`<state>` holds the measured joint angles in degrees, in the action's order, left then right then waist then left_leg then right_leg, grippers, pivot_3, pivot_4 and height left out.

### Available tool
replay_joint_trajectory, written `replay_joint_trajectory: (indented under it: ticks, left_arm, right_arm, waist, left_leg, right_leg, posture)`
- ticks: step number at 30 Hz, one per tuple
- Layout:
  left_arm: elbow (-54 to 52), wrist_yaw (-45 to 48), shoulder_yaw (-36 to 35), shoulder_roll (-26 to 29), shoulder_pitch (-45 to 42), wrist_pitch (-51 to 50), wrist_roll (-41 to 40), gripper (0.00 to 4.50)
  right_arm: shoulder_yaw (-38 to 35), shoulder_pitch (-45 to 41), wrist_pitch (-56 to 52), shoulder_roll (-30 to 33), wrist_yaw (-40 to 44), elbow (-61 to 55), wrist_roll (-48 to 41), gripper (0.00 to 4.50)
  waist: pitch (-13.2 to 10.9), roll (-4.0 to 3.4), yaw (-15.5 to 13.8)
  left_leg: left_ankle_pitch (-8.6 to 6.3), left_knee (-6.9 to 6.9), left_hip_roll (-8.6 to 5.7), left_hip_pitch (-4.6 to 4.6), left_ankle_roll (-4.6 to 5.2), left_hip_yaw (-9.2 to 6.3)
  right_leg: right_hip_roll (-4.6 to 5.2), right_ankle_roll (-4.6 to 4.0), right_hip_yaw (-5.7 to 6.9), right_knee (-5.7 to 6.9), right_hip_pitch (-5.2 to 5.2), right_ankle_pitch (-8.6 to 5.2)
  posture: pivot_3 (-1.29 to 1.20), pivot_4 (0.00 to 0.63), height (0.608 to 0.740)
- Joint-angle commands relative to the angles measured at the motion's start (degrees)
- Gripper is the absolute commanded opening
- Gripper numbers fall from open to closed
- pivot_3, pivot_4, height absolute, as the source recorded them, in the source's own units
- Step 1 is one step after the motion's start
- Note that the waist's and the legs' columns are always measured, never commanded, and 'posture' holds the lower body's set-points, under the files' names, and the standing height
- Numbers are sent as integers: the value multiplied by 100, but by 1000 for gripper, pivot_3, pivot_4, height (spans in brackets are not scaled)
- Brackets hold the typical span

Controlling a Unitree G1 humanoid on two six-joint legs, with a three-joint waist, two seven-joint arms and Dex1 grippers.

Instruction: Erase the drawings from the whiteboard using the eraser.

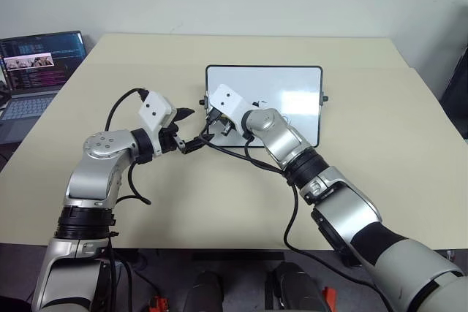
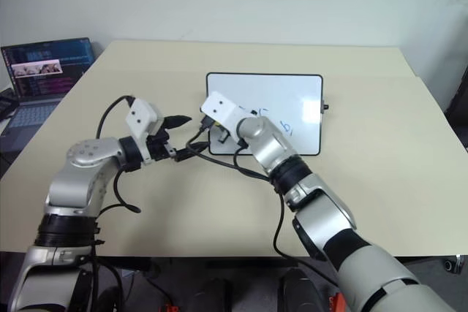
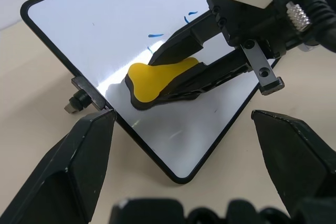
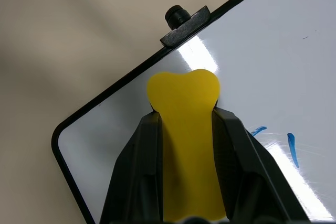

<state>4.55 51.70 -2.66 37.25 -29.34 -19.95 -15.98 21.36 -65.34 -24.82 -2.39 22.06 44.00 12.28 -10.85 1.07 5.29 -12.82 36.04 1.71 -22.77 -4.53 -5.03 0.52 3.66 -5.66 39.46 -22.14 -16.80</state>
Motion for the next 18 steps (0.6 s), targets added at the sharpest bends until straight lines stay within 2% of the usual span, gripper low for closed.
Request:
replay_joint_trajectory:
  ticks: [1, 18]
  left_arm:
    - [-207, -29, -116, 53, -95, 24, -68, 4500]
    - [-109, 66, -5, -12, -246, 49, -60, 4500]
  right_arm:
    - [-221, -124, -41, 350, -278, 441, 146, 956]
    - [-421, -462, 419, 964, -713, 1097, 146, 956]
  waist:
    - [0, 0, -7]
    - [4, 6, -71]
  left_leg:
    - [2, 0, 0, 0, 0, 0]
    - [40, -1, -3, -4, 6, -15]
  right_leg:
    - [0, 0, 1, 1, 0, 0]
    - [0, 3, 12, -2, 5, 6]
  posture:
    - [0, 150, 740]
    - [0, 150, 740]
